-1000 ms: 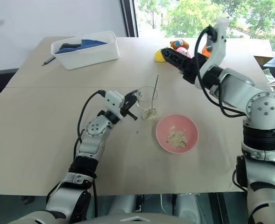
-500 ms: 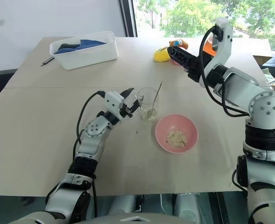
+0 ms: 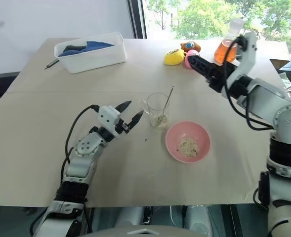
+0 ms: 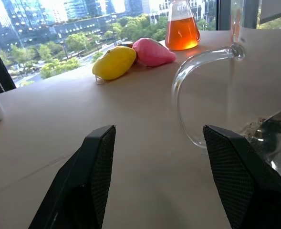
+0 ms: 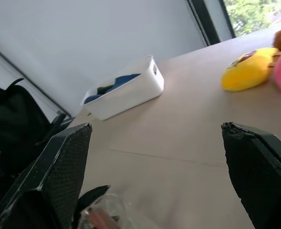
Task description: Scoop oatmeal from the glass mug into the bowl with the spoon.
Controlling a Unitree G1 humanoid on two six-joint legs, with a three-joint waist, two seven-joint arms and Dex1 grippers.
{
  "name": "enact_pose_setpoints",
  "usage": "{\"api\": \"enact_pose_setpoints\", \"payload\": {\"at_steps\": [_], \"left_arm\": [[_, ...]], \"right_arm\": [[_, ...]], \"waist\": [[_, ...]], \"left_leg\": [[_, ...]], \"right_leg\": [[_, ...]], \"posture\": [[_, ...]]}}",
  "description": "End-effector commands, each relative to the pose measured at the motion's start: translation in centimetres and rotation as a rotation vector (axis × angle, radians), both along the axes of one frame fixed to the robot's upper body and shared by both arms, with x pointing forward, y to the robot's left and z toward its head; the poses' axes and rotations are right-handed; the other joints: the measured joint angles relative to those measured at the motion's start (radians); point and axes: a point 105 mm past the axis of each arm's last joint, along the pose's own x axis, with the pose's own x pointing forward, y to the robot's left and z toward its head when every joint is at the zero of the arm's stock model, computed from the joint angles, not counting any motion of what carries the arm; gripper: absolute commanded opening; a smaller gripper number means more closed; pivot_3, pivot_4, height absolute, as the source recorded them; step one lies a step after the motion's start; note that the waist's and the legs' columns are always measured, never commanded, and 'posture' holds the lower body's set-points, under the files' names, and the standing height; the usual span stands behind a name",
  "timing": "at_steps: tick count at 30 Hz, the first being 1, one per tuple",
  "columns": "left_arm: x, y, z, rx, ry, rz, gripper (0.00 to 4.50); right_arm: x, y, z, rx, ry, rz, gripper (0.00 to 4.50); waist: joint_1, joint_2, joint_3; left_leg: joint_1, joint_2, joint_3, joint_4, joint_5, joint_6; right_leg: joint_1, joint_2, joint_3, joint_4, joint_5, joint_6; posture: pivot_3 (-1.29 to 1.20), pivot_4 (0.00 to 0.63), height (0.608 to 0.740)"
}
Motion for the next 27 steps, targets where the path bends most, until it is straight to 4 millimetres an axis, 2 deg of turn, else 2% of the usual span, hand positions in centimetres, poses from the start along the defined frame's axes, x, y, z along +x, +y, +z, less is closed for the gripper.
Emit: {"api": "enact_pose_setpoints", "payload": {"at_steps": [1, 3, 4, 6, 7, 11, 15, 19, 27], "left_arm": [[-2.4, 1.1, 1.7, -0.02, -0.008, -0.006, 3.04], [-3.5, 2.0, 1.1, -0.024, 0.047, 0.009, 3.04], [-4.0, 2.6, 0.6, -0.028, 0.08, 0.027, 3.04], [-5.4, 4.0, -0.7, -0.028, 0.149, 0.064, 3.04], [-5.9, 4.3, -1.0, -0.024, 0.168, 0.074, 3.04], [-7.6, 5.5, -3.0, -0.023, 0.28, 0.109, 3.04], [-9.2, 5.7, -4.2, -0.029, 0.347, 0.115, 3.04], [-10.2, 5.8, -4.8, -0.027, 0.376, 0.121, 3.04], [-11.1, 6.3, -5.3, -0.004, 0.393, 0.139, 3.04]], "right_arm": [[-0.8, -3.9, -0.6, -0.094, -0.103, -0.102, 4.4], [-1.1, -5.8, -3.2, -0.198, -0.091, -0.167, 4.4], [-1.5, -6.6, -4.5, -0.197, -0.072, -0.19, 4.4], [-3.4, -8.4, -8.5, -0.283, -0.057, -0.187, 4.4], [-4.1, -8.7, -9.7, -0.326, -0.061, -0.173, 4.4], [-6.6, -10.1, -12.5, -0.288, -0.053, -0.147, 4.4], [-9.1, -10.6, -16.3, -0.415, -0.029, -0.021, 4.4], [-10.1, -10.8, -17.8, -0.437, -0.024, 0.048, 4.4], [-9.9, -10.2, -18.2, -0.383, -0.02, 0.085, 4.4]], "waist": [[-0.001, 0.0, 0.0], [-0.001, 0.0, 0.0], [0.0, 0.0, 0.0], [0.002, 0.0, 0.0], [0.001, 0.0, 0.0], [-0.003, 0.002, 0.001], [-0.003, 0.002, 0.001], [-0.003, 0.002, 0.001], [-0.002, 0.002, 0.001]], "left_leg": [[0.0, 0.0, 0.0, 0.0, 0.0, 0.0], [0.0, 0.0, 0.001, -0.001, 0.0, 0.0], [0.001, 0.0, 0.001, -0.001, 0.0, 0.0], [0.001, 0.001, 0.001, -0.002, 0.0, 0.0], [0.001, 0.0, 0.0, -0.002, 0.0, 0.0], [0.003, 0.0, 0.0, -0.002, 0.0, 0.0], [0.012, 0.001, -0.002, -0.001, -0.003, 0.005], [0.016, 0.001, -0.001, -0.001, -0.003, 0.006], [0.017, 0.001, -0.001, -0.001, -0.004, 0.006]], "right_leg": [[0.0, 0.0, 0.0, -0.001, 0.0, 0.0], [0.0, 0.0, 0.001, -0.002, 0.0, 0.0], [0.0, 0.0, 0.001, -0.002, 0.0, 0.0], [0.0, 0.0, 0.0, -0.002, 0.0, 0.0], [0.001, 0.0, 0.0, -0.002, 0.0, 0.0], [0.001, 0.0, 0.002, -0.001, 0.0, 0.0], [0.008, 0.001, 0.004, 0.001, 0.0, 0.0], [0.011, 0.002, 0.007, 0.001, 0.0, 0.0], [0.011, 0.002, 0.008, 0.001, 0.0, 0.0]], "posture": [[0.0, 0.15, 0.74], [0.0, 0.15, 0.74], [0.0, 0.15, 0.74], [0.0, 0.15, 0.74], [0.0, 0.15, 0.74], [0.0, 0.15, 0.74], [0.0, 0.15, 0.74], [0.0, 0.15, 0.74], [0.0, 0.15, 0.74]]}}
